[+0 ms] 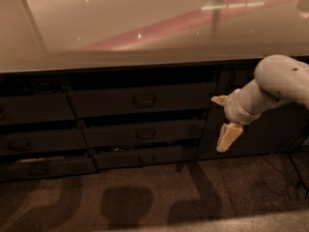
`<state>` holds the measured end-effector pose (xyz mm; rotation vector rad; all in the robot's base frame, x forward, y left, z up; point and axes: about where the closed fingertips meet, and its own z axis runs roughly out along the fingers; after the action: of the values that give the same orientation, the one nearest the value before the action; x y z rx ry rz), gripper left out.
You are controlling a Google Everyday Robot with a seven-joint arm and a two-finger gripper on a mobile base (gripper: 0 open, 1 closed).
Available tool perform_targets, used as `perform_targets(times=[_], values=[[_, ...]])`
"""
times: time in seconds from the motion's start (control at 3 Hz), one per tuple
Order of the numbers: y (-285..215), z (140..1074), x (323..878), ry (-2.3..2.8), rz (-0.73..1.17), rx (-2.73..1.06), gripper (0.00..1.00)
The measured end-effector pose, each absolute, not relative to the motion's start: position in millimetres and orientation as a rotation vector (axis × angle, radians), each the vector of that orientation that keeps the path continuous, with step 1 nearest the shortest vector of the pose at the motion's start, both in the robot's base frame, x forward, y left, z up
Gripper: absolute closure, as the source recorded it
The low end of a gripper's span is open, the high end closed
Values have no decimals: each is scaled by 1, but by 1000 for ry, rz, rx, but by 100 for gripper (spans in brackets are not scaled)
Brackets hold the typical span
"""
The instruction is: Open top drawer
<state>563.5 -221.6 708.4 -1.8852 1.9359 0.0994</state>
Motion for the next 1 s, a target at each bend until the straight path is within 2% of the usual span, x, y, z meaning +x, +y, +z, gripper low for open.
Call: perform_targets(times=[0.33,1.0], values=[[-204,707,575,1981,-155,-1943,0],[-191,696,578,1996,-204,-1988,0]])
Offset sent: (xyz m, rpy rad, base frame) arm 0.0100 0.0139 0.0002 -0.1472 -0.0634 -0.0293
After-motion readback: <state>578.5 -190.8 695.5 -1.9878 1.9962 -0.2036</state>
